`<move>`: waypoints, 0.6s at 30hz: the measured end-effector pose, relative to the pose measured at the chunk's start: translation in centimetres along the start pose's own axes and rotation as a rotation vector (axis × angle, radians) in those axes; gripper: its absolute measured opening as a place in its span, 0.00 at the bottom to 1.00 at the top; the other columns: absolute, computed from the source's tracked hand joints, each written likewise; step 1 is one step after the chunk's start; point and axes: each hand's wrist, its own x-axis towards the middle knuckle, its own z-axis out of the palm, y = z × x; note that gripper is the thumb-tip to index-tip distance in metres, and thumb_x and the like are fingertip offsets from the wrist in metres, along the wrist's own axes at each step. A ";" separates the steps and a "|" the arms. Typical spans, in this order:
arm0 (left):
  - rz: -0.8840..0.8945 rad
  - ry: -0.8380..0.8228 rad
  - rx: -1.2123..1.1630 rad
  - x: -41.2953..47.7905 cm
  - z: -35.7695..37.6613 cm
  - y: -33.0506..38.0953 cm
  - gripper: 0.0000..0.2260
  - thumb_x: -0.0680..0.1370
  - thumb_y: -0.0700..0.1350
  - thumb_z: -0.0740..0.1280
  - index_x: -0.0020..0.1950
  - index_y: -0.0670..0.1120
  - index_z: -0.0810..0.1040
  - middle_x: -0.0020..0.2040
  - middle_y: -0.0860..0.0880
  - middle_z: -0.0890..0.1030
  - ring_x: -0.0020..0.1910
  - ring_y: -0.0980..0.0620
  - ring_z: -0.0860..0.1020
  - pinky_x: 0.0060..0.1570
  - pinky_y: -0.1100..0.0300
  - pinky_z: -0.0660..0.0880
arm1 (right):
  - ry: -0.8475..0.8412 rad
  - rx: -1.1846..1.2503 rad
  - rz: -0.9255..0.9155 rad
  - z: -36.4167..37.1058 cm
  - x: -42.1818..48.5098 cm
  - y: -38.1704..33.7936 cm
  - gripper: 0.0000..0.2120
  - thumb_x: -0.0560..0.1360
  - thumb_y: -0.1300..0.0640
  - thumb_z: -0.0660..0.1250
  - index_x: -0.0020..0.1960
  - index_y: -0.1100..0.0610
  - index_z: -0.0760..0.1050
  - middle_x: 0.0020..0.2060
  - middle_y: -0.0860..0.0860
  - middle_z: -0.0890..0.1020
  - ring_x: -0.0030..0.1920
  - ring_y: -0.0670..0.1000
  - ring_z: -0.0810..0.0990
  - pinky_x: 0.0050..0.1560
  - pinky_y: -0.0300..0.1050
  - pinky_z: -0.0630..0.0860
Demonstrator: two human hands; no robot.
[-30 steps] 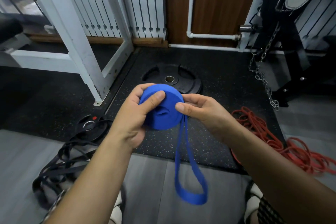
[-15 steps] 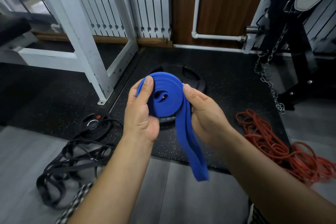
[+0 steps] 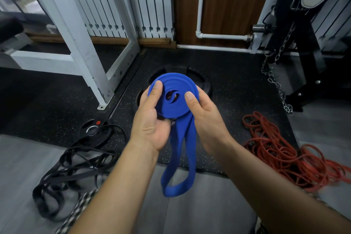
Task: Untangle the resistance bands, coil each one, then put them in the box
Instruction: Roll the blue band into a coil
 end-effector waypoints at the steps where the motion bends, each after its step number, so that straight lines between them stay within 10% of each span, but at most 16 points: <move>1: -0.008 -0.001 0.085 0.0 -0.1 0.2 0.12 0.75 0.48 0.65 0.56 0.45 0.74 0.46 0.46 0.81 0.45 0.48 0.80 0.43 0.55 0.79 | 0.007 -0.012 -0.003 -0.3 0.1 -0.2 0.12 0.80 0.57 0.57 0.61 0.54 0.73 0.55 0.55 0.81 0.56 0.53 0.80 0.61 0.51 0.75; 10: 0.099 -0.146 0.843 0.2 -1.6 2.3 0.14 0.67 0.55 0.68 0.48 0.49 0.78 0.39 0.53 0.80 0.36 0.58 0.78 0.37 0.66 0.73 | -0.256 -0.459 -0.103 -1.8 -0.3 -1.9 0.10 0.78 0.60 0.59 0.52 0.47 0.72 0.51 0.58 0.79 0.49 0.51 0.77 0.54 0.49 0.73; 18: 0.125 -0.134 0.727 -0.1 -1.2 1.3 0.05 0.72 0.44 0.69 0.46 0.46 0.77 0.40 0.49 0.80 0.38 0.54 0.77 0.37 0.64 0.75 | -0.270 -0.331 -0.020 -2.6 -0.2 -2.3 0.13 0.77 0.63 0.62 0.56 0.47 0.73 0.48 0.45 0.81 0.48 0.40 0.79 0.52 0.35 0.75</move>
